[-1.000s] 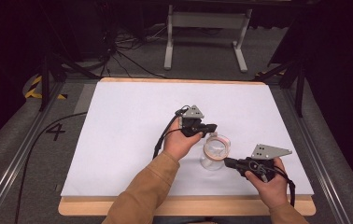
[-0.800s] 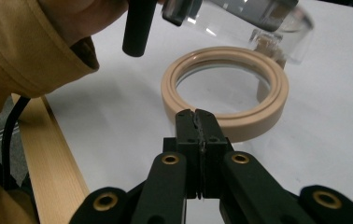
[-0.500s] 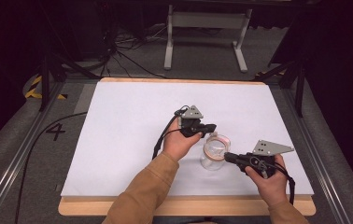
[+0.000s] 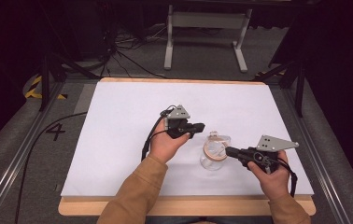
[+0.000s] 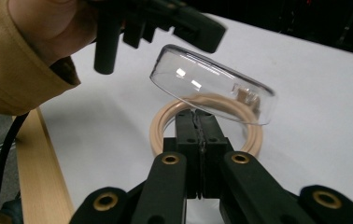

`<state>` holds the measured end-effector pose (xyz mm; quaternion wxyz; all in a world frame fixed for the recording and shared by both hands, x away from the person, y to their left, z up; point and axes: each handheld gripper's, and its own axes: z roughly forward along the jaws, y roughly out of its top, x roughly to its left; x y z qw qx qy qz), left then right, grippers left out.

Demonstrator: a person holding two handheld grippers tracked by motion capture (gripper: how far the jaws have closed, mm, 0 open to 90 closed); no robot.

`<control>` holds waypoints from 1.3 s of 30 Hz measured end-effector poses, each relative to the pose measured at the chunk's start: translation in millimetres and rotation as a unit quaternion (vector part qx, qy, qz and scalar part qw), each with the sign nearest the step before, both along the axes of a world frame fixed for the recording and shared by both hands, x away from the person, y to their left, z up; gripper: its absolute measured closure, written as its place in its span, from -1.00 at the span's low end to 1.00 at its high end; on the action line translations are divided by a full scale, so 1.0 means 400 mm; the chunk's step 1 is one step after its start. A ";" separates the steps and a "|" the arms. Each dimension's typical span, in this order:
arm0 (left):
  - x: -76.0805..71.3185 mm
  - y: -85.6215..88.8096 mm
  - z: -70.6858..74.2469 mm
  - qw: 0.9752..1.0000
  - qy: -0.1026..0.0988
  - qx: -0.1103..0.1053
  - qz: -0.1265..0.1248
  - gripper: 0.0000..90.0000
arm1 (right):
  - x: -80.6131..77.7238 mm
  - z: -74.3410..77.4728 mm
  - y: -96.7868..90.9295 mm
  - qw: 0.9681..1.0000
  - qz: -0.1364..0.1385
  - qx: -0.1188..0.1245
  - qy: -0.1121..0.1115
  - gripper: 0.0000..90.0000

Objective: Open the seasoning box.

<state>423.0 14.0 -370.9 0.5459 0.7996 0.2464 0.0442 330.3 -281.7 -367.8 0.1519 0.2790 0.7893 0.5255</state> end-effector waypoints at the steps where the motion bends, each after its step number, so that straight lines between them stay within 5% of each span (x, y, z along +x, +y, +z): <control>1: -0.004 0.010 0.002 1.000 0.000 0.000 0.002 0.92 | 0.004 0.005 -0.003 1.000 0.000 0.002 -0.002 1.00; 13: -0.055 0.148 0.002 0.999 0.018 0.023 0.039 0.87 | 0.068 0.035 -0.003 1.000 0.010 0.011 -0.017 1.00; 25: -0.094 0.263 -0.019 0.994 0.035 0.032 0.097 0.79 | 0.143 0.025 0.004 1.000 -0.003 0.013 -0.010 1.00; 33: -0.112 0.296 -0.025 0.992 0.040 0.034 0.116 0.70 | 0.178 0.011 0.021 1.000 -0.007 0.011 0.000 1.00; 39: -0.114 0.289 -0.019 0.993 0.037 0.035 0.107 0.53 | 0.167 0.028 0.027 1.000 0.003 0.013 -0.004 0.98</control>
